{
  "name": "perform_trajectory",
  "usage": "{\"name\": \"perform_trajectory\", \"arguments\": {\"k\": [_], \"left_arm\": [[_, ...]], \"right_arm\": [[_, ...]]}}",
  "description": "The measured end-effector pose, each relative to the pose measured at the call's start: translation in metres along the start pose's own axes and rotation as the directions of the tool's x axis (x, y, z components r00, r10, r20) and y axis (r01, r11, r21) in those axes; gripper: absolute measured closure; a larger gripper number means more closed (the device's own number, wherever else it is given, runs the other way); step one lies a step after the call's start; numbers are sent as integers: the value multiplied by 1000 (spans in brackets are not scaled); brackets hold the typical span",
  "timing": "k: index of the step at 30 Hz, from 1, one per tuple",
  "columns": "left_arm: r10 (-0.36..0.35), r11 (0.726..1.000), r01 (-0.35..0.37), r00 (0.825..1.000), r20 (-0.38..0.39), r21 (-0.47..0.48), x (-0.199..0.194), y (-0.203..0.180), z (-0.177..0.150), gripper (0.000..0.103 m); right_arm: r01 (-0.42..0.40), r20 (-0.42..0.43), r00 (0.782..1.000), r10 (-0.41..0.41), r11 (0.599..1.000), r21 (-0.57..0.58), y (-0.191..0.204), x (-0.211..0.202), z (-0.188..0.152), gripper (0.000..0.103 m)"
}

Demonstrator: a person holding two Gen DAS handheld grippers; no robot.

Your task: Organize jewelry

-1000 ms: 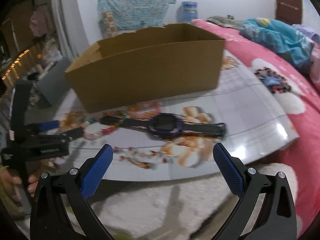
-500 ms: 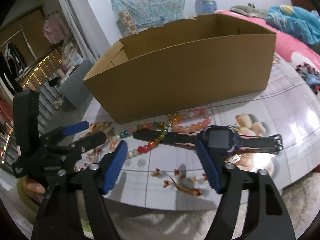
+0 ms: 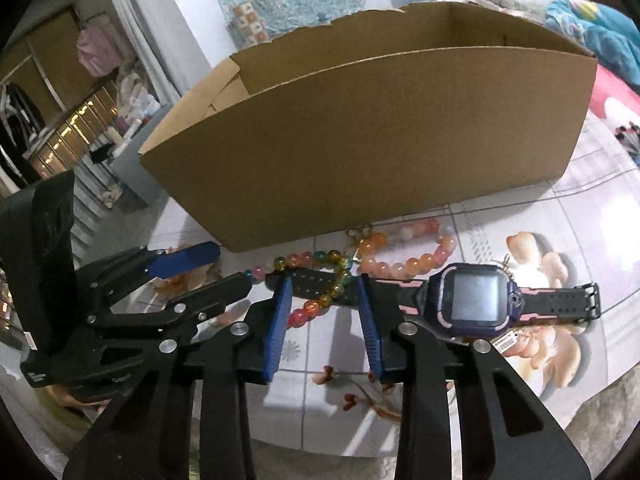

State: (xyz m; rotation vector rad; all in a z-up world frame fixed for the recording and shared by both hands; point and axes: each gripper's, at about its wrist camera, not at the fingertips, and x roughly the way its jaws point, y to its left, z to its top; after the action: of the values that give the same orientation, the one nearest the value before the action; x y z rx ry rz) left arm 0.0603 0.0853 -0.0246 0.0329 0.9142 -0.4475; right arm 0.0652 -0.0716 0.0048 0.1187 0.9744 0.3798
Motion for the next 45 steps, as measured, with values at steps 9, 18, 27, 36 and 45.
{"name": "perform_trajectory", "arguments": {"k": [9, 18, 27, 36, 45], "left_arm": [[5, 998, -3, 999, -43, 57, 8, -3, 3, 76], [39, 993, -34, 998, -48, 112, 9, -8, 3, 88], [56, 991, -52, 998, -29, 121, 7, -13, 4, 94], [44, 994, -49, 997, 60, 96, -29, -20, 12, 94], [-32, 997, 20, 987, 156, 77, -76, -36, 28, 94]], "right_arm": [[75, -34, 996, -78, 994, -75, 6, 12, 0, 72], [126, -40, 990, -134, 980, -156, 14, 17, -1, 73], [134, -25, 990, -141, 974, -181, 31, 27, 6, 95], [55, 53, 997, -49, 991, -121, 13, -12, -2, 96], [8, 185, 983, 11, 995, -100, 7, -64, -7, 96]]}}
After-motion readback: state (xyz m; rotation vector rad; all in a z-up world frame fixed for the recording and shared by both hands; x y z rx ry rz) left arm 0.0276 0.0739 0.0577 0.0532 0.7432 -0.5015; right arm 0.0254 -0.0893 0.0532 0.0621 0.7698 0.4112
